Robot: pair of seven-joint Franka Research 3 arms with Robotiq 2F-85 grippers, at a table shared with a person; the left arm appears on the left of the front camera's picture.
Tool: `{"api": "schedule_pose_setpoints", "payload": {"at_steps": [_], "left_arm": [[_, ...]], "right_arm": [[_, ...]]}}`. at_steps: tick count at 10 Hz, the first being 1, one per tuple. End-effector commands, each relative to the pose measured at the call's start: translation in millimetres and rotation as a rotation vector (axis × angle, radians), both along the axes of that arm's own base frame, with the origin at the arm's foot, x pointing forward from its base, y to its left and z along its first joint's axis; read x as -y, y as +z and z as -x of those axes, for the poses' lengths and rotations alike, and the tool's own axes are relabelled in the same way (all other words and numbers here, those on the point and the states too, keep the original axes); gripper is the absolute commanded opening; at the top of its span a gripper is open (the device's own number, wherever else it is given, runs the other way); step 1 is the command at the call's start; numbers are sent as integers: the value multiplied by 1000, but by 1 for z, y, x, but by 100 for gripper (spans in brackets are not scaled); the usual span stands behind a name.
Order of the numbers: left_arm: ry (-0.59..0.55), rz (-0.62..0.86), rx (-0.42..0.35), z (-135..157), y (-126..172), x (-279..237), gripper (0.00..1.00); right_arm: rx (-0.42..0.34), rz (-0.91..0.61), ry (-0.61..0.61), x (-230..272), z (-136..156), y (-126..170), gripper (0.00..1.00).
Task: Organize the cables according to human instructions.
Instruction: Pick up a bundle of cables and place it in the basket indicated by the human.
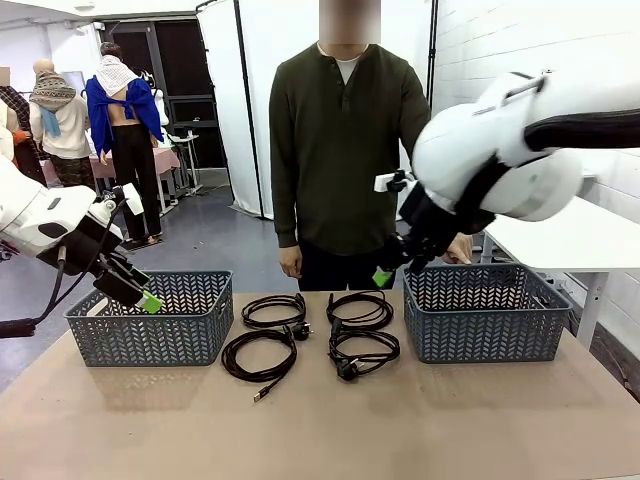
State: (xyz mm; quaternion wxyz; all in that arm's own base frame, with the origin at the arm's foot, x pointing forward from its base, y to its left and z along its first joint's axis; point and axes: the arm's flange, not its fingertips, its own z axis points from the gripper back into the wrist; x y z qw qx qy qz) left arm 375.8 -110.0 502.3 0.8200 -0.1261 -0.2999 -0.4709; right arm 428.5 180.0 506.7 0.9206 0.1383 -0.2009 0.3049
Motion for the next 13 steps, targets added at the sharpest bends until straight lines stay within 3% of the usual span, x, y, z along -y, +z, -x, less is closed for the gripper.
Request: {"api": "schedule_pose_setpoints", "payload": {"at_steps": [1,6,8,13], "left_arm": [[-22,14,2,-2,-4,-3,100],[-22,14,2,-2,-4,-3,100],[-22,14,2,-2,-4,-3,100],[-22,14,2,-2,-4,-3,100]], "right_arm": [[-39,85,-27,-28,-21,-2,100],[-97,171,-98,-76,-60,-49,100],[-70,167,-88,-77,-57,-54,100],[-98,154,-69,-73,-55,-56,100]]}}
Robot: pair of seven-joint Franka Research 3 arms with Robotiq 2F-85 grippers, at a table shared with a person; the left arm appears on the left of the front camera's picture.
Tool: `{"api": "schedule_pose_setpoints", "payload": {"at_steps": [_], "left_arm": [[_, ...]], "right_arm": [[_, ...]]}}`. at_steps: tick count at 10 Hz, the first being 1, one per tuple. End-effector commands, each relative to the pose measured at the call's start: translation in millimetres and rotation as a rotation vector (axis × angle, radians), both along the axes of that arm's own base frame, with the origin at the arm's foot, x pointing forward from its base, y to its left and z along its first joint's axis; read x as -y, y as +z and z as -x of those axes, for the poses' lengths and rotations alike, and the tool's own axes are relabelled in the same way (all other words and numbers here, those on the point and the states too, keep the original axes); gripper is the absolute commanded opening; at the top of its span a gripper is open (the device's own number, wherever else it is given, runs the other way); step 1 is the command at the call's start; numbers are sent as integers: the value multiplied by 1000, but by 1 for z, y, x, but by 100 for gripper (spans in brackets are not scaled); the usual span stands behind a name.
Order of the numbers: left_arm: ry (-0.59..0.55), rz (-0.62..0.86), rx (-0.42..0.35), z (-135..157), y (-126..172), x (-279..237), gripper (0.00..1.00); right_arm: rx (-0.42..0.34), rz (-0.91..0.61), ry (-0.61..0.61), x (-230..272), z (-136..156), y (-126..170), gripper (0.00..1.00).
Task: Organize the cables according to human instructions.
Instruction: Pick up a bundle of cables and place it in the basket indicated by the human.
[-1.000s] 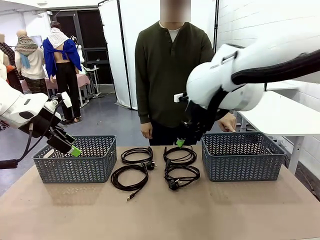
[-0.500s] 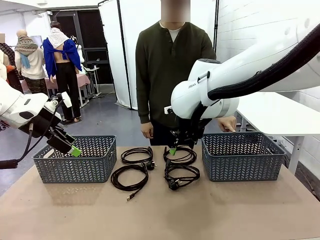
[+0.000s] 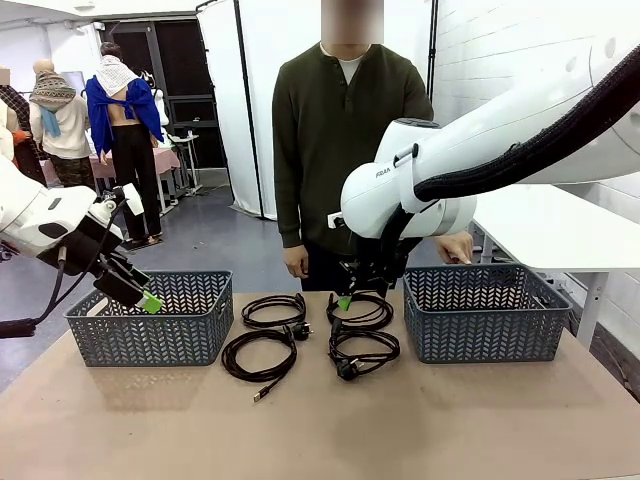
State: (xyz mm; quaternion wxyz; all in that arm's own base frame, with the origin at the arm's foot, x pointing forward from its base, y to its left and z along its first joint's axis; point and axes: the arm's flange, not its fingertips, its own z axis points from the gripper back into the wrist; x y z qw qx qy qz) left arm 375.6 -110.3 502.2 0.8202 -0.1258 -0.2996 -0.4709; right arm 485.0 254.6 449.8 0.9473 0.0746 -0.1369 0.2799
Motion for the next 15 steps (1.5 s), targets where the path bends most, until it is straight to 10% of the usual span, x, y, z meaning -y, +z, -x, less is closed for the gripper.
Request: {"api": "schedule_pose_setpoints", "payload": {"at_steps": [1,15], "left_arm": [[-22,14,2,-2,-4,-4,100],[-22,14,2,-2,-4,-4,100]], "right_arm": [[-1,0,2,2,1,1,100],[-125,17,-357,-61,-50,-59,100]]}}
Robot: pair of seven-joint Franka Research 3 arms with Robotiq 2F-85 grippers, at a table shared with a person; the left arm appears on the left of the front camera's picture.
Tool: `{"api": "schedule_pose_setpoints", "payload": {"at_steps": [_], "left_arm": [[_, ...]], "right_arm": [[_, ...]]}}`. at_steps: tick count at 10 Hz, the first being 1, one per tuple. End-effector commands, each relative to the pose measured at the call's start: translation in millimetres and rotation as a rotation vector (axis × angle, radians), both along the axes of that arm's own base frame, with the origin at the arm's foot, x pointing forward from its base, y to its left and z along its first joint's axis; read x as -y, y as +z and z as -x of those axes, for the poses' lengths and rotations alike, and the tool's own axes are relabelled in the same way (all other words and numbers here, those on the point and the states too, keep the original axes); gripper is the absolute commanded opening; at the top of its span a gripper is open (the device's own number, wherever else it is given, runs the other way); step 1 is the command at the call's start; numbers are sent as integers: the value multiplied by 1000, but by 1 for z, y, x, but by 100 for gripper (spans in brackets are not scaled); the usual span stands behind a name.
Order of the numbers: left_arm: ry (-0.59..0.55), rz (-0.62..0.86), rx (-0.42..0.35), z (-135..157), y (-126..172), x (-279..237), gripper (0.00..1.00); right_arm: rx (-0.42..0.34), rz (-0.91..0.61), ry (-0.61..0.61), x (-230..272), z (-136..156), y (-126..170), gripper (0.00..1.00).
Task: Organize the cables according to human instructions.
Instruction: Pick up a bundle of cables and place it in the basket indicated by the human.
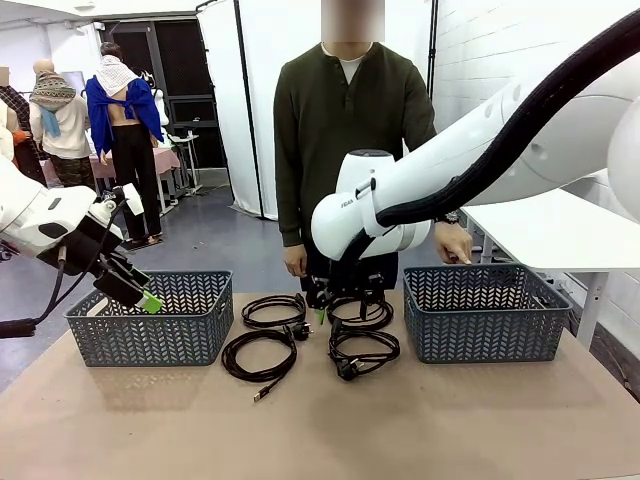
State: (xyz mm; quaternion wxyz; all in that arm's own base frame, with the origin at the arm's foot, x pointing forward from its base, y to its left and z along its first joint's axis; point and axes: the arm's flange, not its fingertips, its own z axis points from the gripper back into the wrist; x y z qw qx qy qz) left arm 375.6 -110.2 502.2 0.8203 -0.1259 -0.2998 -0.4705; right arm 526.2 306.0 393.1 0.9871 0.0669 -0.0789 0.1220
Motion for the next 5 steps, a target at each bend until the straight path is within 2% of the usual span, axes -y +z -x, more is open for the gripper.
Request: {"api": "schedule_pose_setpoints", "payload": {"at_steps": [1,5], "left_arm": [[-23,14,2,-2,-4,-3,100],[-23,14,2,-2,-4,-3,100]], "right_arm": [[7,15,-50,-10,-11,-9,100],[-7,31,-95,-12,-19,-21,100]]}}
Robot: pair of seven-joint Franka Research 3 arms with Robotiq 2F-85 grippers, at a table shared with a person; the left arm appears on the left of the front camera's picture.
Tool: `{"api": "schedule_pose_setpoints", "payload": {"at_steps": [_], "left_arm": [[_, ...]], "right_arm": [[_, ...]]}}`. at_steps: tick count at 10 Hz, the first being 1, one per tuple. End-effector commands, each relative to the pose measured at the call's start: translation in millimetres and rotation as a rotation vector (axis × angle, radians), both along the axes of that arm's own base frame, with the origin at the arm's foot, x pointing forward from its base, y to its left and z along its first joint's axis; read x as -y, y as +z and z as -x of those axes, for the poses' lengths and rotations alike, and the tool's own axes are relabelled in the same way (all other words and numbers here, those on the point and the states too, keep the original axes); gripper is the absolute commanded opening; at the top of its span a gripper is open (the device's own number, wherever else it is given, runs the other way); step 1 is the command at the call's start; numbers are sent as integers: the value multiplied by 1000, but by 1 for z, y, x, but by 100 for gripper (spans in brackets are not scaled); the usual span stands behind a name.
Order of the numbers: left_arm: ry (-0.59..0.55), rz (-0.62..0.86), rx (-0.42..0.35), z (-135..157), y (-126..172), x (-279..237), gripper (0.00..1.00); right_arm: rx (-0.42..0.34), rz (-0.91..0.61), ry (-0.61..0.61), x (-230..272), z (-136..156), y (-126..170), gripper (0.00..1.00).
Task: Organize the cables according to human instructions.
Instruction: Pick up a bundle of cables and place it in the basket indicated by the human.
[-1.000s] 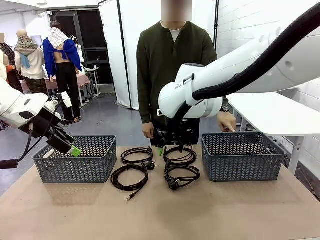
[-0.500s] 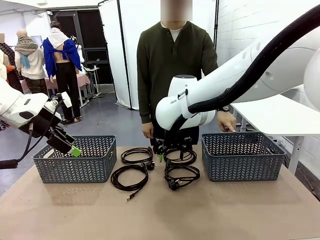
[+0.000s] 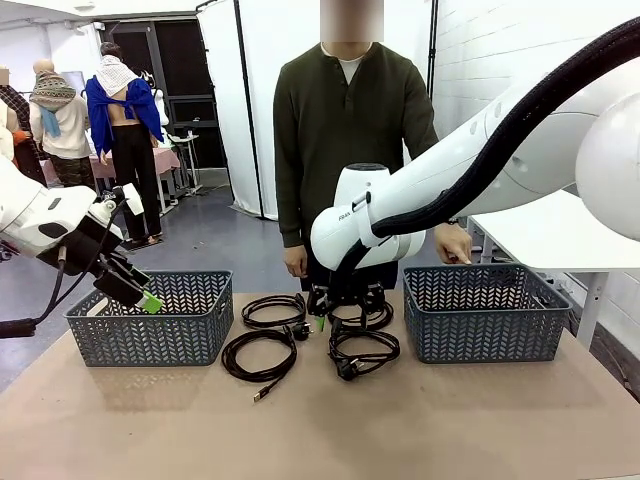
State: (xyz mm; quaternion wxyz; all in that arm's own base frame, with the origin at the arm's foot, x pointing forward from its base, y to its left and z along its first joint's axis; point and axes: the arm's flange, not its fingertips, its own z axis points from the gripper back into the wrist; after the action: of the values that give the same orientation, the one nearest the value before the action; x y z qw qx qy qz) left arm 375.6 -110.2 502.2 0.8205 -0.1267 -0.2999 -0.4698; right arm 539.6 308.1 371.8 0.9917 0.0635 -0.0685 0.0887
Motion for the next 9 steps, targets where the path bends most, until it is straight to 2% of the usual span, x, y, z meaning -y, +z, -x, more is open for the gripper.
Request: {"api": "schedule_pose_setpoints", "payload": {"at_steps": [1,9], "left_arm": [[-24,12,3,-2,-4,-3,100],[-24,12,3,-2,-4,-3,100]], "right_arm": [[16,18,-27,-10,-6,4,100],[2,-2,1,-2,-1,1,100]]}}
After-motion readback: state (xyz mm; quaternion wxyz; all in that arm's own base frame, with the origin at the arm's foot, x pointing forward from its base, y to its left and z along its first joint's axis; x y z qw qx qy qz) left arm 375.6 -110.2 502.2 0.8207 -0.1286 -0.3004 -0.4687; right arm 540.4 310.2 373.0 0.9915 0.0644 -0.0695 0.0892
